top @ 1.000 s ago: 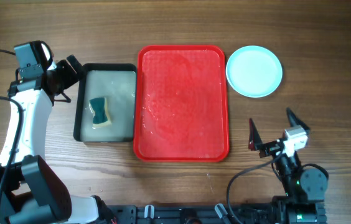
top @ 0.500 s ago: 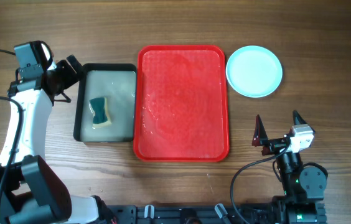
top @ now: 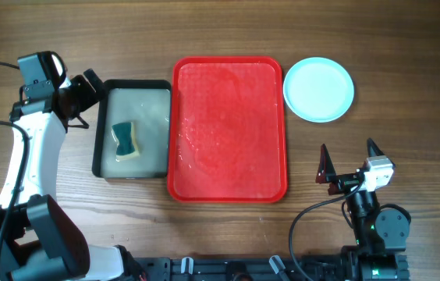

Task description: Clean dirty plates on tray and stack at the side

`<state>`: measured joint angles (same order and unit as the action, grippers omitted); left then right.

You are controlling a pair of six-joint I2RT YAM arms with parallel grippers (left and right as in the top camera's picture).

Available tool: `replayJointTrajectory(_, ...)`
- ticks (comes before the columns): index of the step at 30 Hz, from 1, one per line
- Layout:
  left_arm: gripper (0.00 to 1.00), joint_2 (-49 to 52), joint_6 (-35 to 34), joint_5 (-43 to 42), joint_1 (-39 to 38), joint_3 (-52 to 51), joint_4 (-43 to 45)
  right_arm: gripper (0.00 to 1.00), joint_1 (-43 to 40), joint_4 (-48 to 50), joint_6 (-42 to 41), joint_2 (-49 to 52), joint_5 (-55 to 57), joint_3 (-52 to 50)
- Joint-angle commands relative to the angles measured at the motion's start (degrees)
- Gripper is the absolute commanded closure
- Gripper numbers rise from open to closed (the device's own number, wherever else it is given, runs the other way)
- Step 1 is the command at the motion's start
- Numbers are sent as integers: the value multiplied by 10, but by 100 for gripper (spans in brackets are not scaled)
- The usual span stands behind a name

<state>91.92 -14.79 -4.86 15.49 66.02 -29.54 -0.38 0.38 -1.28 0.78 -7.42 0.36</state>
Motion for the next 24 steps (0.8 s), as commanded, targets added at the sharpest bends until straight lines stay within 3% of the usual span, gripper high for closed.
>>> replayJointTrajectory(1, 0, -6, -7, -7, 1, 10, 1, 1, -2, 0, -6, -6, 10, -1)
replayJointTrajectory(18, 0, -11, -7, -7, 1, 10, 0, 0, -2, 0, -6, -6, 10, -1)
replayJointTrajectory(24, 0, -165, -7, -7, 1, 10, 0, 0, -2, 0, -6, -6, 10, -1)
